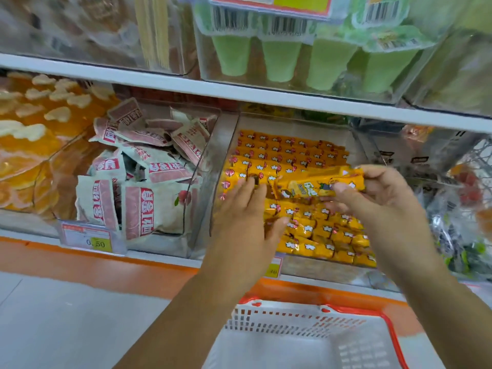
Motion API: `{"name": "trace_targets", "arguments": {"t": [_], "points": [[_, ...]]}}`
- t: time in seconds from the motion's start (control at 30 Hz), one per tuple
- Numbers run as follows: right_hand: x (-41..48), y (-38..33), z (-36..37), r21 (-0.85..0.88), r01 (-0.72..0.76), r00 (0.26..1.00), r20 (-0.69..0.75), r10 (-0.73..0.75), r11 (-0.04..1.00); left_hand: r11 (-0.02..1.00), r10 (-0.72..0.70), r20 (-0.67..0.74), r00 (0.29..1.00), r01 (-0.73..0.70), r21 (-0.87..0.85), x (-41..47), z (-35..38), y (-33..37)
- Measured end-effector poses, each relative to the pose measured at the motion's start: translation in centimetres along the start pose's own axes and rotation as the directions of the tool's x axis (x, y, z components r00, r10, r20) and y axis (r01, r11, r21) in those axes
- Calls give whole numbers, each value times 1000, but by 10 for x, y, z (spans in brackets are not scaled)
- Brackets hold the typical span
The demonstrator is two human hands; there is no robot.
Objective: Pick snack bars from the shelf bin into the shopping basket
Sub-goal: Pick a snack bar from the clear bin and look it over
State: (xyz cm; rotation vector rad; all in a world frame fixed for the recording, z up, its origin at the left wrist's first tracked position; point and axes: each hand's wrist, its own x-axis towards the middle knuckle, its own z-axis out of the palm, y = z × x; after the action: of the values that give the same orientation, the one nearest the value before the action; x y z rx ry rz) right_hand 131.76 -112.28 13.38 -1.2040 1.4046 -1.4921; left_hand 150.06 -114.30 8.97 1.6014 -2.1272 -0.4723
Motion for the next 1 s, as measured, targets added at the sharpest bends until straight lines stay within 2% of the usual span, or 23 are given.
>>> {"name": "trace_targets", "arguments": {"t": [0.1,0.27,0.33,0.43,0.57,0.63,0.83,0.93,1.0], "points": [[30,-3,17,-113,61,995,80,-52,992,980,53,6,999,-54,189,5,10,-7],[73,-1,45,-374,241,964,199,-177,896,975,30,30,999,-36,220,9,16,-9],[88,3,51,-509,298,943,290,-164,808,975,14,37,999,-22,222,10,17,-9],[102,3,54,-688,366,905,419,-68,627,977,2,66,998,-16,214,11,16,-9],[105,13,63,-751,381,854,509,106,540,983,4,75,997,-17,182,12,17,-11],[105,25,71,-759,418,823,549,145,499,988,6,69,998,-16,156,13,17,-11],[109,35,67,-757,433,775,590,227,490,990,49,19,999,-51,131,20,18,-12],[113,36,58,-753,373,824,537,180,542,989,60,22,998,-63,133,24,19,-13],[113,39,56,-775,365,863,489,125,516,986,59,45,997,-65,154,25,19,-13]]}}
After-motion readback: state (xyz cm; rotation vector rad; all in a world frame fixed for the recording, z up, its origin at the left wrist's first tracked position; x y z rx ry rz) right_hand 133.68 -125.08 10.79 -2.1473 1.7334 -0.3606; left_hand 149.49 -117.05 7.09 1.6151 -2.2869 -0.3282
